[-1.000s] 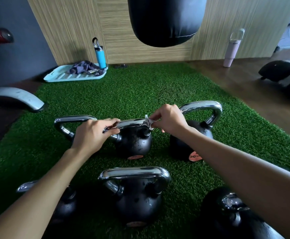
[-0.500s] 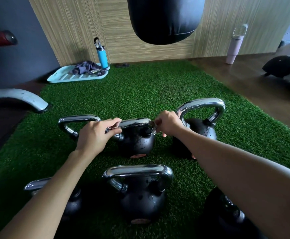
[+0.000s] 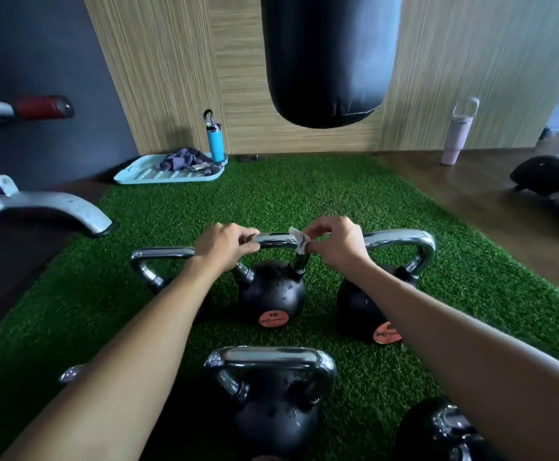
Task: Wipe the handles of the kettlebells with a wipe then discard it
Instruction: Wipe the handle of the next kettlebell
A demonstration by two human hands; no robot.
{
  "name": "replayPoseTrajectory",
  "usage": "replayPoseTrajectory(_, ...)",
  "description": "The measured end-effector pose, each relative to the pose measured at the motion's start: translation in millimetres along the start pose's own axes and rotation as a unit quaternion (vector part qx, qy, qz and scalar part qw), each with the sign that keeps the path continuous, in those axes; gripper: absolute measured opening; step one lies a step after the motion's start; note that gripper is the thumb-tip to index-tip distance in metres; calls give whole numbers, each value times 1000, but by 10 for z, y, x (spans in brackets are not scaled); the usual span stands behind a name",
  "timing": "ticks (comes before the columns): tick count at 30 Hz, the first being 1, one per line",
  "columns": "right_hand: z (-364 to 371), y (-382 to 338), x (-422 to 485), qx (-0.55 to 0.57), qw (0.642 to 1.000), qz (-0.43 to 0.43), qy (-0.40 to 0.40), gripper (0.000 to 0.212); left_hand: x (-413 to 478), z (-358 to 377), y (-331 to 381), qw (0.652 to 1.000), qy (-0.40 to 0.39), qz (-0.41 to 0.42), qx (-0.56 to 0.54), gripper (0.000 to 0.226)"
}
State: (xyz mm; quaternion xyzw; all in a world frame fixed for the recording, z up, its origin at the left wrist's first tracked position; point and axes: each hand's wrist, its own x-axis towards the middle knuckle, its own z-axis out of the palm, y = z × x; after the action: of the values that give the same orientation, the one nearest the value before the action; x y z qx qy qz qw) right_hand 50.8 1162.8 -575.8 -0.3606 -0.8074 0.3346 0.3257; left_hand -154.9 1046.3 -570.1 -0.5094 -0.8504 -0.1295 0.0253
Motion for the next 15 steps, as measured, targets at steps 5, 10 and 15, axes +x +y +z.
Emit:
replayPoseTrajectory(5, 106, 52, 37, 51, 997, 49, 28, 25, 135, 91, -6, 999, 1, -16, -38, 43)
replayPoseTrajectory(10, 271, 40, 92, 76, 995, 54, 40, 23, 139, -64, 40, 976, -10, -8, -219, 46)
replayPoseTrajectory(15, 405, -106, 121, 146, 988, 39, 25, 30, -51, -111, 86, 933, -38, -22, -358, 44)
